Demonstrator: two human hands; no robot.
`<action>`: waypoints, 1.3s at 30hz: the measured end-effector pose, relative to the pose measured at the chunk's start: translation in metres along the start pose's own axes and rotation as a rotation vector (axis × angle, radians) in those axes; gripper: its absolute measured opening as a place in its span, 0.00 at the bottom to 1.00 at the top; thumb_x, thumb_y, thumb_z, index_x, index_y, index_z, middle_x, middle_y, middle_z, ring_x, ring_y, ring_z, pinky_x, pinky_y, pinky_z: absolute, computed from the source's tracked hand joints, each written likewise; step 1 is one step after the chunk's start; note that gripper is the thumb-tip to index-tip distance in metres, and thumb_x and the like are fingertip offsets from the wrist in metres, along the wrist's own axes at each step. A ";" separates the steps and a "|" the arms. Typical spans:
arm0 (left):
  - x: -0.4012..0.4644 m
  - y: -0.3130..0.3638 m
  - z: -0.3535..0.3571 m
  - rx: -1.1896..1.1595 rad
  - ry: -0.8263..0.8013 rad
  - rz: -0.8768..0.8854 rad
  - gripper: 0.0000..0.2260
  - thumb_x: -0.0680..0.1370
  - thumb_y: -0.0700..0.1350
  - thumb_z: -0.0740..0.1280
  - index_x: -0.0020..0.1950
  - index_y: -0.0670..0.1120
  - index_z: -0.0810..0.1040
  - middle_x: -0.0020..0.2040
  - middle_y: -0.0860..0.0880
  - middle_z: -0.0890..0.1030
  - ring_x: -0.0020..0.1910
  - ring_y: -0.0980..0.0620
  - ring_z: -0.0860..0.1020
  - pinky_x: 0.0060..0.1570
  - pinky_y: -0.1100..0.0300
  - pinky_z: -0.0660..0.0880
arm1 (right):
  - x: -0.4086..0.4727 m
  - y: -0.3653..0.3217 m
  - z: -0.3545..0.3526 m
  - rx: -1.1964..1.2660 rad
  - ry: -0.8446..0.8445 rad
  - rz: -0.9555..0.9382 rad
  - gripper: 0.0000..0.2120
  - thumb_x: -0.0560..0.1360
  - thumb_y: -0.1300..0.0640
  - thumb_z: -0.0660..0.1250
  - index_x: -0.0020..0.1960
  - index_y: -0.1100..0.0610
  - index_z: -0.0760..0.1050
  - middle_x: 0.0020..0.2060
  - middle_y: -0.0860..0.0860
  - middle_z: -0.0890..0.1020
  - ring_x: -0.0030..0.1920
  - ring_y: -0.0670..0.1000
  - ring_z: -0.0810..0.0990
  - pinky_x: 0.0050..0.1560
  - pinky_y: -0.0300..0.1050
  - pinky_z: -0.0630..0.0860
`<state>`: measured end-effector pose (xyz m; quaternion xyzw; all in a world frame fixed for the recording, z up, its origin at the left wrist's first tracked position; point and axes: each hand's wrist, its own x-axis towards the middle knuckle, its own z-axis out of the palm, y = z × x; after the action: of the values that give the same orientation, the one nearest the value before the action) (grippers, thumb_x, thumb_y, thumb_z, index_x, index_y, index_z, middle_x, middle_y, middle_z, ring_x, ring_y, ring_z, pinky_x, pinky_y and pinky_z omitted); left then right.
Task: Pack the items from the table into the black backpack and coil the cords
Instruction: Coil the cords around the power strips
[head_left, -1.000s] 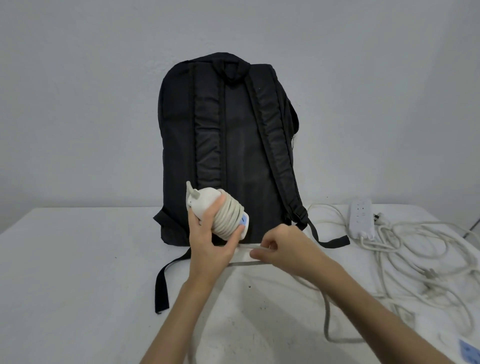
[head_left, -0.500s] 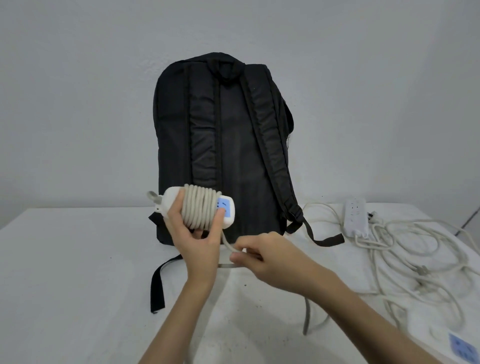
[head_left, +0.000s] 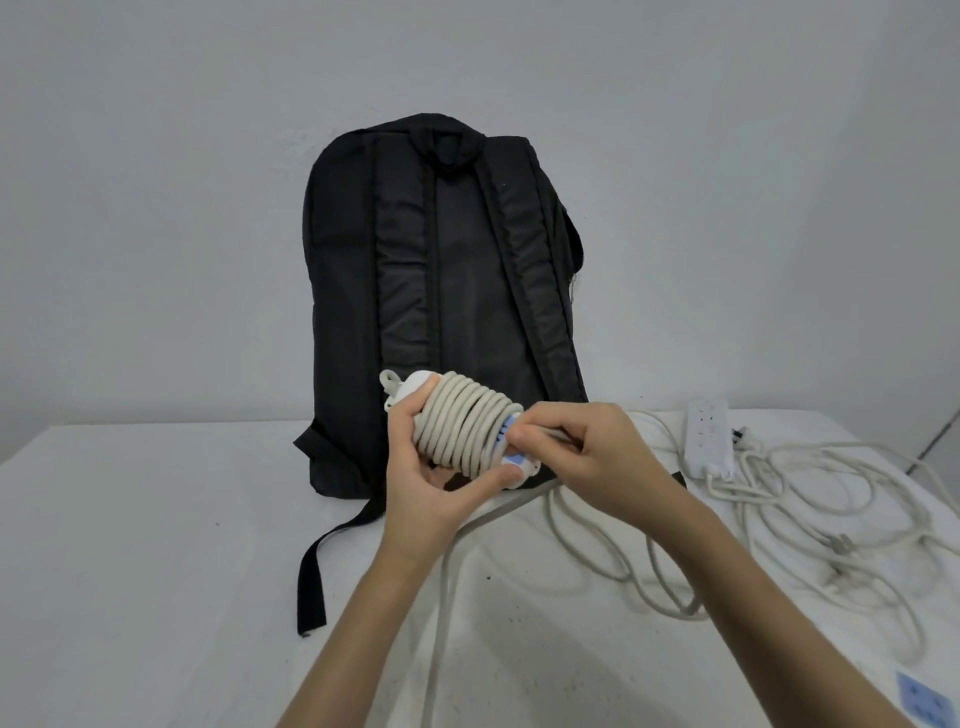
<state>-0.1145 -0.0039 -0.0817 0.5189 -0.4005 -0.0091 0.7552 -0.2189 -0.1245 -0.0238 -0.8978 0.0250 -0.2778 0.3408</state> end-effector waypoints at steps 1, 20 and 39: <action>0.000 -0.001 -0.001 0.076 0.022 0.028 0.33 0.61 0.48 0.78 0.62 0.53 0.67 0.58 0.61 0.72 0.59 0.55 0.74 0.49 0.61 0.78 | -0.001 0.001 0.002 0.028 -0.009 0.003 0.13 0.72 0.46 0.63 0.40 0.53 0.81 0.34 0.46 0.82 0.37 0.47 0.80 0.39 0.49 0.77; 0.021 -0.002 -0.058 0.383 0.262 -0.060 0.32 0.56 0.56 0.78 0.57 0.62 0.71 0.53 0.69 0.74 0.56 0.64 0.74 0.56 0.63 0.73 | -0.002 0.065 -0.019 0.310 -0.194 0.469 0.06 0.76 0.57 0.66 0.43 0.54 0.81 0.24 0.42 0.71 0.26 0.40 0.66 0.28 0.31 0.63; 0.021 0.006 -0.031 -0.412 0.344 -0.454 0.41 0.57 0.43 0.79 0.67 0.42 0.68 0.58 0.46 0.75 0.57 0.47 0.79 0.42 0.54 0.78 | -0.016 0.056 0.105 -0.496 0.257 0.015 0.26 0.80 0.43 0.51 0.29 0.55 0.66 0.18 0.48 0.70 0.18 0.49 0.67 0.20 0.40 0.58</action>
<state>-0.0838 0.0139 -0.0690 0.4254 -0.1317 -0.1701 0.8791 -0.1706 -0.1013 -0.1310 -0.9110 0.1420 -0.3721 0.1068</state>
